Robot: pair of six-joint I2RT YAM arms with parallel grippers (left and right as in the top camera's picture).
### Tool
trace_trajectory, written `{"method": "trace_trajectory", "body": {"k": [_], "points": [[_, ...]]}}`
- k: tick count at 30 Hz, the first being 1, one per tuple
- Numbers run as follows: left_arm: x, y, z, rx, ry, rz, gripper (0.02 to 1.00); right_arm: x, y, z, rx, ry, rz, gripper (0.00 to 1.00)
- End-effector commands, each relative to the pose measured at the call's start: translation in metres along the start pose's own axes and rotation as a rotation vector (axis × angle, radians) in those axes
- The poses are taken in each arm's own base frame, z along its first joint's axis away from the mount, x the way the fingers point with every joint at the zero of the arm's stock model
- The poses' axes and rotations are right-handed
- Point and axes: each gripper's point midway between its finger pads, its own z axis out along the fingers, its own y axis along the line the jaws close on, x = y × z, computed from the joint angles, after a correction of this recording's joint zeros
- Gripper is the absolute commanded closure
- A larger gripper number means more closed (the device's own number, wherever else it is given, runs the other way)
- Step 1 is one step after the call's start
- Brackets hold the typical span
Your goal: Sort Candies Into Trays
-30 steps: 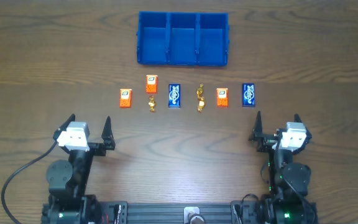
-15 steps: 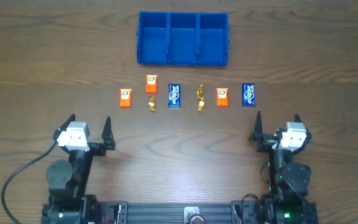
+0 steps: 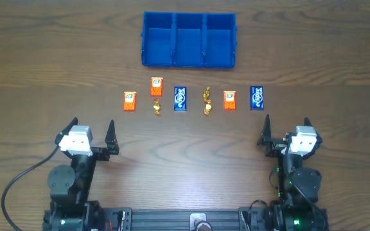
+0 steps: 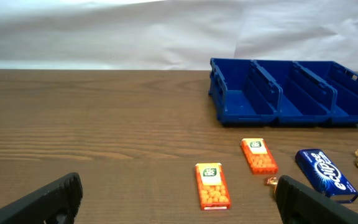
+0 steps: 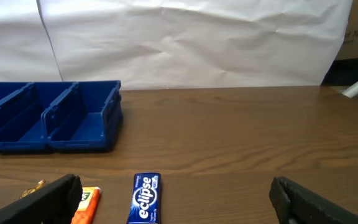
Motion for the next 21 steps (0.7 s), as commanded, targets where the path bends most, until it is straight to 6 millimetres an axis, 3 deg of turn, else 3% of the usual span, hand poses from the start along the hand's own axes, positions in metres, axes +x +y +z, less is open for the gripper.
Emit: {"method": "trace_trajectory", "body": {"k": [1,7,14,21], "points": [[0.017,-0.002,0.001,0.016,0.047,0.009,0.02,0.0,-0.001,0.0,0.003,-0.003,-0.014,0.003],[0.013,-0.003,0.001,0.023,0.033,0.008,0.02,0.0,-0.001,0.0,0.003,-0.003,-0.014,0.001],[0.005,-0.018,-0.001,0.103,0.018,-0.025,0.023,0.0,-0.001,0.0,0.003,-0.003,-0.014,0.001],[-0.048,-0.021,-0.002,0.102,0.09,-0.06,0.02,0.0,-0.001,0.0,0.003,-0.003,-0.014,0.001]]}}
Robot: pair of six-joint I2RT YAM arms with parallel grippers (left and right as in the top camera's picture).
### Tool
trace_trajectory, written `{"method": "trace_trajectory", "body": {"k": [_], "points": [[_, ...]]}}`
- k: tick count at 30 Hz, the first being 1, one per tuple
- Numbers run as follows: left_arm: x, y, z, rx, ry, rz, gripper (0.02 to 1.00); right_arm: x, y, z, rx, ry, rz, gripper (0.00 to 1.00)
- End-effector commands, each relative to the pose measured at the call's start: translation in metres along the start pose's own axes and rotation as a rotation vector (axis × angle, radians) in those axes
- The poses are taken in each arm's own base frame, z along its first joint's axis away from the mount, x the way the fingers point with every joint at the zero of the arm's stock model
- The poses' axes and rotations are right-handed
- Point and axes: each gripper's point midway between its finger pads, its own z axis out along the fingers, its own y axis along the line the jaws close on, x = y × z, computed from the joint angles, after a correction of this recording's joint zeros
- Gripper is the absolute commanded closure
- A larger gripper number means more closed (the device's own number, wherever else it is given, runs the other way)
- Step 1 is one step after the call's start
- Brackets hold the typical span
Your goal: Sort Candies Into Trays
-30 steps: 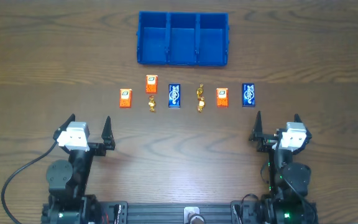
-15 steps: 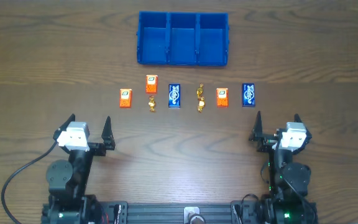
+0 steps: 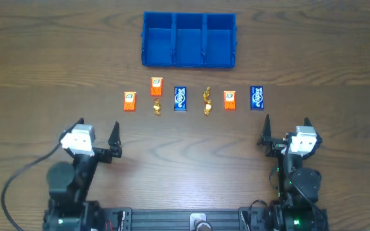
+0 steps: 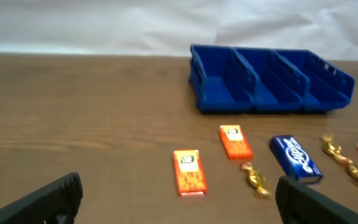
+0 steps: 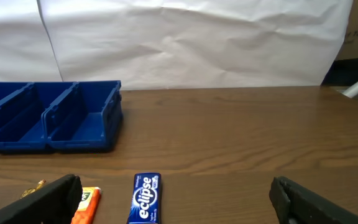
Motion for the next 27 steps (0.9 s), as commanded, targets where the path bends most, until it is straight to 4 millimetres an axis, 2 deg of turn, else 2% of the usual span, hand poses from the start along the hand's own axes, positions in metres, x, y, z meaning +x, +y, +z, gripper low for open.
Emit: {"method": "trace_trajectory", "body": {"k": [1,3,5,7,9,13,17,20,23,27], "points": [[-0.057,-0.009,0.001,0.023,0.067,-0.036,0.02,0.0,-0.001,0.0,0.003,-0.003,-0.014,0.003],[-0.073,-0.008,0.01,0.019,0.124,-0.048,0.02,0.0,-0.001,0.0,0.003,-0.003,-0.014,0.003],[-0.088,-0.006,0.027,0.012,0.22,-0.067,0.02,0.0,-0.001,0.0,0.003,-0.003,-0.014,0.001],[-0.092,-0.003,0.045,0.005,0.301,-0.082,0.023,0.0,-0.001,0.0,0.003,-0.003,-0.014,0.001],[-0.086,0.002,0.067,-0.006,0.402,-0.1,0.02,0.0,-0.001,0.0,0.003,-0.003,-0.014,0.001],[-0.049,0.008,0.108,-0.016,0.625,-0.139,0.02,0.0,-0.001,0.0,0.003,-0.003,-0.014,0.001],[-0.01,-0.004,0.139,0.011,0.791,-0.135,0.02,0.0,-0.001,0.0,0.003,-0.003,-0.014,0.003],[0.019,-0.013,0.153,-0.006,0.914,-0.098,0.018,0.0,-0.001,0.0,0.003,-0.003,-0.014,0.001],[0.039,-0.02,0.163,0.0,0.994,-0.088,0.02,0.0,-0.001,0.0,0.003,-0.003,-0.014,0.001],[0.064,-0.015,0.162,-0.038,1.094,-0.1,0.02,0.0,-0.001,0.0,0.003,-0.003,-0.014,0.001]]}}
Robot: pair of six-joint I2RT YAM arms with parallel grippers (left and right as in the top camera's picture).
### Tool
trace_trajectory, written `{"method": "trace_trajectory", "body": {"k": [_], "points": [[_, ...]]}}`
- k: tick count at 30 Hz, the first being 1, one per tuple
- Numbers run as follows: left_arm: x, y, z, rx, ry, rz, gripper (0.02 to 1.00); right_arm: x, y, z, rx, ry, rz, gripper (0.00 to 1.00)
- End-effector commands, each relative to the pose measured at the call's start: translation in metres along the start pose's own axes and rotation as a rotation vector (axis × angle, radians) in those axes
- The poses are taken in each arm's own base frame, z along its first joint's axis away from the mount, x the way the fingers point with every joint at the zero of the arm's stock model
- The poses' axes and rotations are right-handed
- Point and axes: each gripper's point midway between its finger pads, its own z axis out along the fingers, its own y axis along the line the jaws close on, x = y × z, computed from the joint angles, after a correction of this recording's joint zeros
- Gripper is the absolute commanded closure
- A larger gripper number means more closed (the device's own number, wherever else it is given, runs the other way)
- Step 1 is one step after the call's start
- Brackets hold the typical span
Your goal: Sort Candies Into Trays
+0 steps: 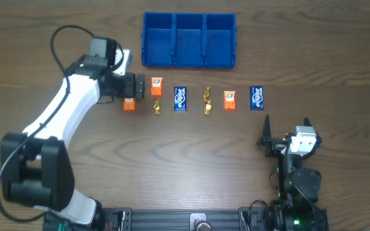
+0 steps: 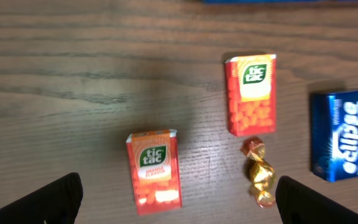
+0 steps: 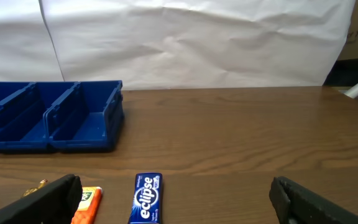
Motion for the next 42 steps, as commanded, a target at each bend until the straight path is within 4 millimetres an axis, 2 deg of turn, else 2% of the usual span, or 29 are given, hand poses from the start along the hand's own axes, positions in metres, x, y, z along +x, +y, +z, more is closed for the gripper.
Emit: {"method": "trace_trajectory", "body": {"k": [1,6,13,27,42], "points": [[0.009,0.011,0.018,-0.05,0.085,-0.036,0.02,0.0,-0.001,0.0,0.006,-0.002,-0.014,0.001],[0.023,0.015,0.031,-0.073,0.15,-0.05,0.036,0.0,-0.001,0.0,0.006,-0.002,-0.014,0.003],[0.031,0.018,0.04,-0.106,0.186,-0.047,0.062,0.0,-0.001,0.0,0.006,-0.002,-0.014,0.001],[0.036,0.023,0.052,-0.137,0.208,-0.047,0.069,0.0,-0.001,0.0,0.006,-0.002,-0.014,0.001],[0.036,0.021,0.059,-0.157,0.207,-0.037,0.18,0.0,-0.001,0.0,0.006,-0.002,-0.014,0.001]]}}
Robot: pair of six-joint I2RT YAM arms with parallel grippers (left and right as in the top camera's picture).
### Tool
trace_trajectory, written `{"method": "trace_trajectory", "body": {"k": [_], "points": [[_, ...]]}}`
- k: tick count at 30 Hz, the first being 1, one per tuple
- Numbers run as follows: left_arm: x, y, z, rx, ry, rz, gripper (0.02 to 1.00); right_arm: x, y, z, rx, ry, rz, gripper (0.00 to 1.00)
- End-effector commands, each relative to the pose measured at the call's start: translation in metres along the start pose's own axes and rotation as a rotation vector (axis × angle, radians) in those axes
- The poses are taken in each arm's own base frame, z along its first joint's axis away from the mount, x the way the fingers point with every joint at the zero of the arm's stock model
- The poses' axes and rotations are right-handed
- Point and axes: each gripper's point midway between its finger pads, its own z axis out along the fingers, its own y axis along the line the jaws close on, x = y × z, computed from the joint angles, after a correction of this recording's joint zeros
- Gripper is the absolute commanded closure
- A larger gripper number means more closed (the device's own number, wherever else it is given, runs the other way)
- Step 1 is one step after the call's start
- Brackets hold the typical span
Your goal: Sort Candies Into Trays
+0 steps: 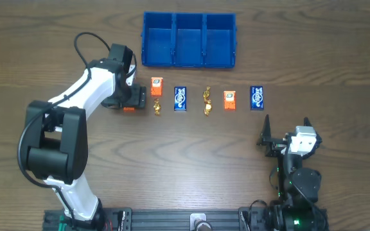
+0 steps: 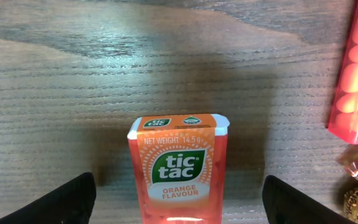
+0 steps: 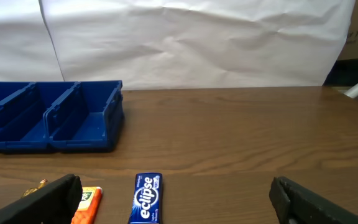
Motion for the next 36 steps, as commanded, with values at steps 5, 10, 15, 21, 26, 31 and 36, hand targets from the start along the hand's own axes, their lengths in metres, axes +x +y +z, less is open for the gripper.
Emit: {"method": "trace_trajectory", "body": {"k": [5,10,15,21,26,31,36], "points": [[-0.002,0.002,0.007,-0.015,0.013,-0.017,0.242,0.0,-0.001,0.0,0.006,-0.002,-0.014,0.001],[-0.004,0.001,0.007,-0.013,0.005,-0.033,0.369,0.0,-0.001,0.0,0.006,-0.002,-0.014,0.001],[-0.005,0.001,0.007,-0.012,0.003,-0.036,0.542,0.0,-0.001,0.0,0.006,-0.002,-0.014,0.001],[-0.013,0.0,0.0,-0.01,-0.011,-0.059,0.684,0.0,-0.001,0.0,0.006,-0.002,-0.014,0.001],[-0.046,-0.006,-0.046,-0.025,-0.067,-0.08,0.706,0.0,-0.001,0.0,0.006,-0.002,-0.014,0.001],[-0.112,-0.039,-0.134,-0.033,-0.3,-0.058,0.682,0.0,-0.001,0.0,0.006,-0.002,-0.014,0.001],[-0.17,-0.069,-0.178,0.019,-0.463,-0.035,0.669,0.0,-0.001,0.0,0.006,-0.002,-0.014,0.001]]}}
